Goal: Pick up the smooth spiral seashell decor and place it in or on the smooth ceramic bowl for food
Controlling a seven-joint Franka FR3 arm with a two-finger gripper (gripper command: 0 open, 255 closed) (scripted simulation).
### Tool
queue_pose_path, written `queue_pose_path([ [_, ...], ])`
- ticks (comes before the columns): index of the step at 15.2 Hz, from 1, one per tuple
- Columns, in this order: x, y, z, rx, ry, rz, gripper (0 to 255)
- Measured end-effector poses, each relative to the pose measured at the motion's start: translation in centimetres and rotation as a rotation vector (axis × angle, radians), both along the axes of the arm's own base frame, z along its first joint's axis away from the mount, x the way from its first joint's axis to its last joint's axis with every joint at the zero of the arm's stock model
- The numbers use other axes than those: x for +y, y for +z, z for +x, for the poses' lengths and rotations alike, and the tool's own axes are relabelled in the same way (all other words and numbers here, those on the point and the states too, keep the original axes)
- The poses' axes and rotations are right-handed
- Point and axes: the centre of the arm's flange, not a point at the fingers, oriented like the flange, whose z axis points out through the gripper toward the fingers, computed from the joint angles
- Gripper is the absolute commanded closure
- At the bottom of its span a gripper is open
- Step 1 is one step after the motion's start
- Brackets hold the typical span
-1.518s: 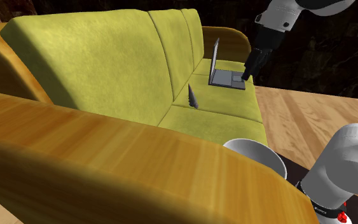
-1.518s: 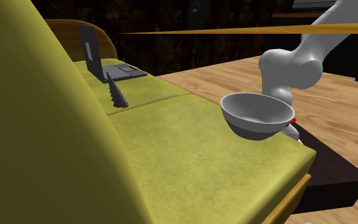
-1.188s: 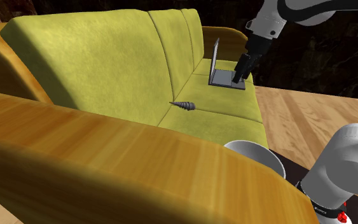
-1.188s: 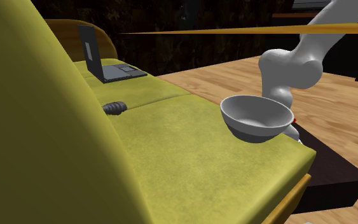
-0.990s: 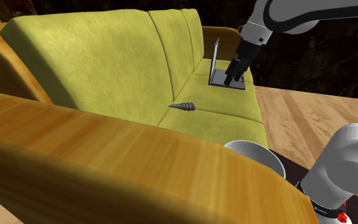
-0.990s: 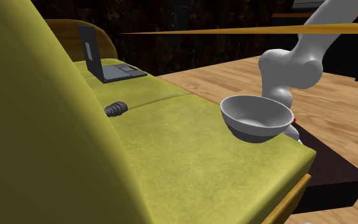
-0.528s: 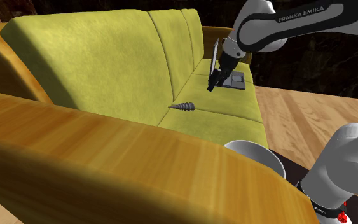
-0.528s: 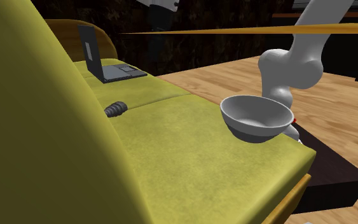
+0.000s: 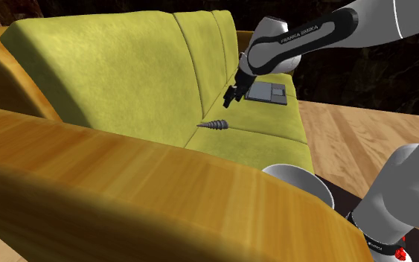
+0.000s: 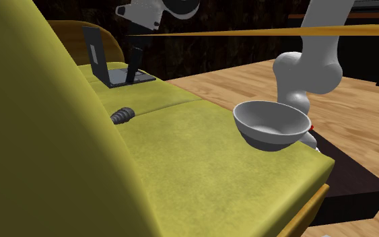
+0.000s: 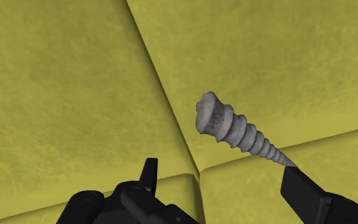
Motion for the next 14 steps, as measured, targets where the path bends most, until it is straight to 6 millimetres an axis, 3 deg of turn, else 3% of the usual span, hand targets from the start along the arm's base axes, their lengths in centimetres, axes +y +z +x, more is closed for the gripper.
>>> queue_pose_path([
  [8, 0.5, -3.9, 2.2, -0.009, 0.001, -0.003, 0],
  [14, 0.5, -4.3, 2.3, -0.010, 0.001, -0.003, 0],
])
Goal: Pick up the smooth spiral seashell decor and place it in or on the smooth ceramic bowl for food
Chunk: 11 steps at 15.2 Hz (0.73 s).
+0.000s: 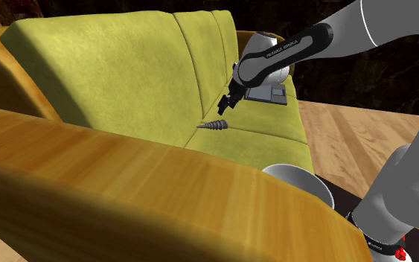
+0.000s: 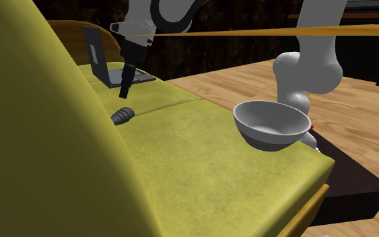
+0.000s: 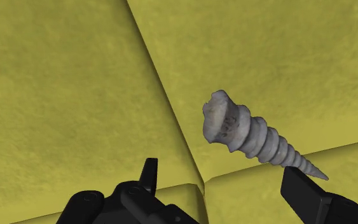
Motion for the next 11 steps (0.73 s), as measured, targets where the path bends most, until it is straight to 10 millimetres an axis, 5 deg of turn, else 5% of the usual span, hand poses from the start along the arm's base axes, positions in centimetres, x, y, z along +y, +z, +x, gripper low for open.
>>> queue_pose_path([
  [1, 0.00, 0.00, 0.00, 0.000, 0.000, 0.000, 255],
  [10, 0.00, -0.01, 0.00, 0.000, 0.000, 0.000, 255],
  [11, 0.00, -0.01, 0.00, 0.000, 0.000, 0.000, 0],
])
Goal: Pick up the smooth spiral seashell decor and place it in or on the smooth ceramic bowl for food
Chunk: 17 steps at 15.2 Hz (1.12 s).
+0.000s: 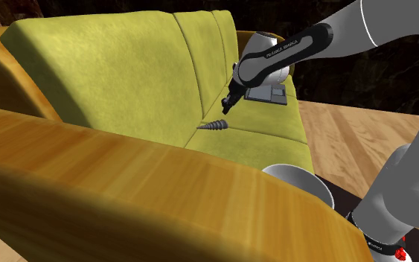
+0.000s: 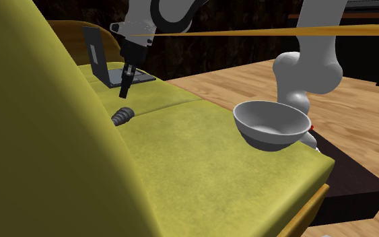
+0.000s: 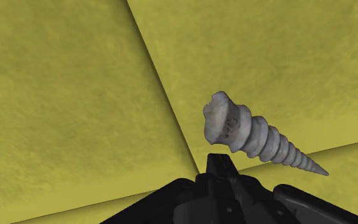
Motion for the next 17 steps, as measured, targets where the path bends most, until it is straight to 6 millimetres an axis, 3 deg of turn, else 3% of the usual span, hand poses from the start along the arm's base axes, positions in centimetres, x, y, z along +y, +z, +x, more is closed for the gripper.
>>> queue_pose_path([
  [1, 0.0, 0.0, 0.0, 0.000, 0.000, 0.000, 0],
  [2, -0.4, 0.5, 2.1, 0.017, 0.034, 0.003, 0],
  [4, -0.3, 0.4, 2.0, 0.032, 0.056, -0.001, 0],
  [5, -0.5, 0.7, 3.3, 0.046, 0.086, 0.000, 0],
  [7, 0.2, -0.4, 5.7, 0.235, 0.320, -0.010, 0],
  [9, 0.5, -1.4, 6.6, 0.332, 0.427, 0.001, 0],
  [15, 1.2, -4.7, 6.7, 0.365, 0.465, 0.007, 0],
  [17, 1.2, -5.0, 6.7, 0.365, 0.466, 0.007, 0],
])
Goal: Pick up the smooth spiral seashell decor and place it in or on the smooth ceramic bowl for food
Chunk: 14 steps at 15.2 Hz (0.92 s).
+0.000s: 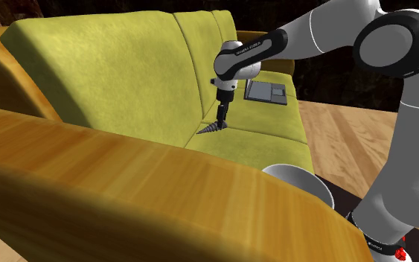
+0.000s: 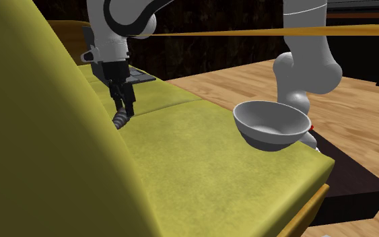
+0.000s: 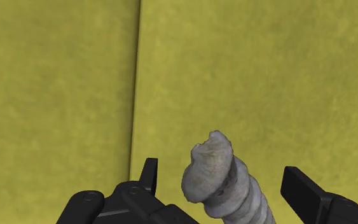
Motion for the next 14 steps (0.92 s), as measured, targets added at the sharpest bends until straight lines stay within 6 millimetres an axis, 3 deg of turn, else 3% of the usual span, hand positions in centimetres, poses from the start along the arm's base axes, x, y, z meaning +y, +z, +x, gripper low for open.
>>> queue_pose_path([
  [4, 0.02, -0.07, -0.01, 0.000, 0.000, 0.000, 0],
  [5, 0.02, -0.07, -0.01, 0.000, 0.000, 0.000, 255],
  [14, -0.27, 0.04, -0.02, 0.001, -0.002, -0.002, 255],
])
